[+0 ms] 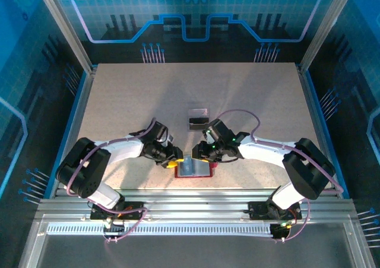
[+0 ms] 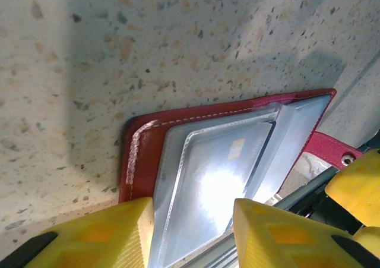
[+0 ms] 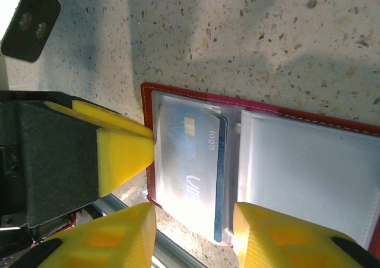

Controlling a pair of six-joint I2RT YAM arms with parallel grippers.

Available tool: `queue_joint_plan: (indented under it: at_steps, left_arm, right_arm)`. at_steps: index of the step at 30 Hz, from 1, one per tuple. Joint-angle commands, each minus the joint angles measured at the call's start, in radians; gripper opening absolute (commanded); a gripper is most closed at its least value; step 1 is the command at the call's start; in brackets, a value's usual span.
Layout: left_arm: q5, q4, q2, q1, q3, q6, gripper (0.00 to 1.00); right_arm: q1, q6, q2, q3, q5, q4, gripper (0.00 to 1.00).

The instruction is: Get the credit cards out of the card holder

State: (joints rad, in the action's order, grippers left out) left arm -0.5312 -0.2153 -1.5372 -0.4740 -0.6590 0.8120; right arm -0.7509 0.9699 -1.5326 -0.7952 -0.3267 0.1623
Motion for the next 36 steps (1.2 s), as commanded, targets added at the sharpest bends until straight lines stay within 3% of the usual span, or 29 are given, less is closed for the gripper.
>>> queue_joint_plan:
  at_steps: [1,5,21,36]
  left_arm:
    - [-0.010,-0.035,0.025,0.007,-0.028,-0.021,0.40]
    - [-0.018,-0.032,0.051,0.008,-0.033,-0.008,0.40]
    - [-0.095,0.087,-0.021,0.006,0.004,0.037,0.16]
    - [-0.049,-0.004,-0.055,0.007,-0.025,-0.036,0.10]
  right_arm:
    - [-0.017,0.024,-0.023,0.007,-0.018,-0.028,0.39]
    - [-0.024,0.054,-0.027,0.035,-0.018,-0.081,0.39]
    - [-0.025,0.090,-0.095,0.067,-0.071,-0.189,0.34]
    - [-0.031,0.099,-0.157,0.048,-0.114,-0.228,0.32]
